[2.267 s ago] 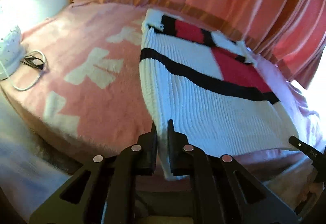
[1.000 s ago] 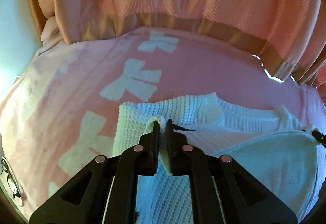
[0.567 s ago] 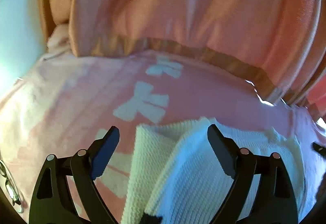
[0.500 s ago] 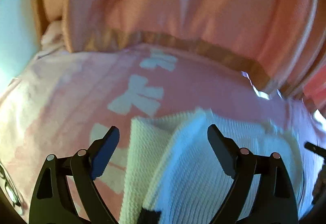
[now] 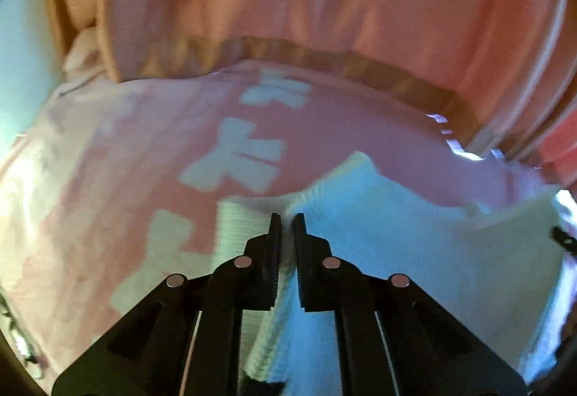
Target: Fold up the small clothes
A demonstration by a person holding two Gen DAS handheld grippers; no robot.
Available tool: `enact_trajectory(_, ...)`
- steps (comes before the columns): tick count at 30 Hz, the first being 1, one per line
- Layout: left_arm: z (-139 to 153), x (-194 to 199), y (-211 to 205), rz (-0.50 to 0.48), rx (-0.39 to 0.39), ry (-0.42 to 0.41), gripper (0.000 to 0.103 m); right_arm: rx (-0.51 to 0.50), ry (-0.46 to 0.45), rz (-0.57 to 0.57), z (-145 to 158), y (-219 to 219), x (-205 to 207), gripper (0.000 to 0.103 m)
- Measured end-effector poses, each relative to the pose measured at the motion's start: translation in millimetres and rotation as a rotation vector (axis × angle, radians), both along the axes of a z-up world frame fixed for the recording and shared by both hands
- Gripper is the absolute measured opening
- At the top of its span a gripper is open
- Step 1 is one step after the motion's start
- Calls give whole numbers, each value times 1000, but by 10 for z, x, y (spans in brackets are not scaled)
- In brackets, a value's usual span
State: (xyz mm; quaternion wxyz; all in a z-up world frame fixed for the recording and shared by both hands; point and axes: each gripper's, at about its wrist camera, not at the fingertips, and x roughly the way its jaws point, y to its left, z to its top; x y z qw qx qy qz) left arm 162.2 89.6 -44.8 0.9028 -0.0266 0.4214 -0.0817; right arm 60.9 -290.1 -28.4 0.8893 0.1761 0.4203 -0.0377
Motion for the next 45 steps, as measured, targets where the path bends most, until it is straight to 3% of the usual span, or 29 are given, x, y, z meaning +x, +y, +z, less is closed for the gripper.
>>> enact_trajectory(3, -327, 153, 82, 71, 66, 113, 0, 42, 191, -48, -517, -164, 125, 7)
enact_trajectory(5, -342, 151, 114, 77, 57, 116, 0, 60, 163, -41, -450, -147, 100, 7)
enact_trajectory(7, -276, 111, 105, 75, 82, 80, 0, -1, 101, -5, -284, -64, 76, 7)
enact_trajectory(9, -237, 90, 80, 62, 64, 68, 1, -3, 145, 9, -370, -42, 116, 8)
enact_trajectory(11, -211, 77, 26, 7, -26, 84, 9, 34, 184, -10, -478, -48, 147, 13)
enact_trajectory(12, -203, 76, -5, -7, -51, 88, 25, 31, 189, -1, -483, -11, 156, 14)
enact_trajectory(13, -184, 57, -27, -6, -60, 81, 53, 20, 185, 8, -467, 30, 152, 15)
enact_trajectory(15, -165, 54, -102, 10, -48, 61, 71, 4, 170, 30, -436, 116, 157, 29)
enact_trajectory(18, -242, 126, -253, -15, -57, 96, 70, -5, 179, 22, -495, 151, 201, 37)
enact_trajectory(21, -342, 175, -393, -22, -83, 151, 56, 6, 179, 3, -575, 140, 251, 39)
enact_trajectory(22, -370, 184, -429, -21, -70, 154, 40, 6, 175, 0, -574, 129, 250, 39)
enact_trajectory(23, -378, 182, -470, -26, -45, 150, 28, 4, 170, -4, -574, 130, 262, 29)
enact_trajectory(24, -374, 170, -513, -34, -12, 138, 8, 10, 167, -3, -568, 132, 273, 7)
enact_trajectory(26, -286, 127, -508, -27, 19, 97, 7, 39, 115, -12, -444, 123, 244, 8)
enact_trajectory(30, 10, 89, -257, 29, -1, 9, 7, 58, -34, -27, -80, 53, 141, 7)
enact_trajectory(31, -2, 120, -208, 47, 11, 8, 7, 53, -29, -37, -105, 12, 151, 7)
enact_trajectory(34, -383, 307, -155, 52, 46, 134, 7, 98, 168, -61, -623, -129, 320, 8)
enact_trajectory(35, -456, 311, -196, 50, 71, 137, 7, 112, 192, -61, -746, -136, 341, 5)
enact_trajectory(37, -333, 237, -330, 19, 141, 83, 9, 80, 173, -64, -580, -101, 332, 11)
enact_trajectory(38, -253, 191, -357, 11, 141, 64, 11, 65, 140, -74, -452, -78, 288, 18)
enact_trajectory(39, -126, 112, -373, 13, 124, 35, 12, 40, 98, -79, -299, -40, 227, 20)
enact_trajectory(41, 64, -52, -391, -5, 74, -15, 16, -44, 21, -44, 0, 111, 90, 20)
enact_trajectory(42, 113, -128, -413, -16, 68, -30, 26, -89, -8, -16, 98, 229, -1, 20)
enact_trajectory(43, 143, -219, -438, -33, 65, -42, 36, -103, -8, 3, 118, 290, -49, 19)
enact_trajectory(45, 103, -388, -522, -79, 93, -50, 39, -113, 35, 106, 11, 518, -167, 15)
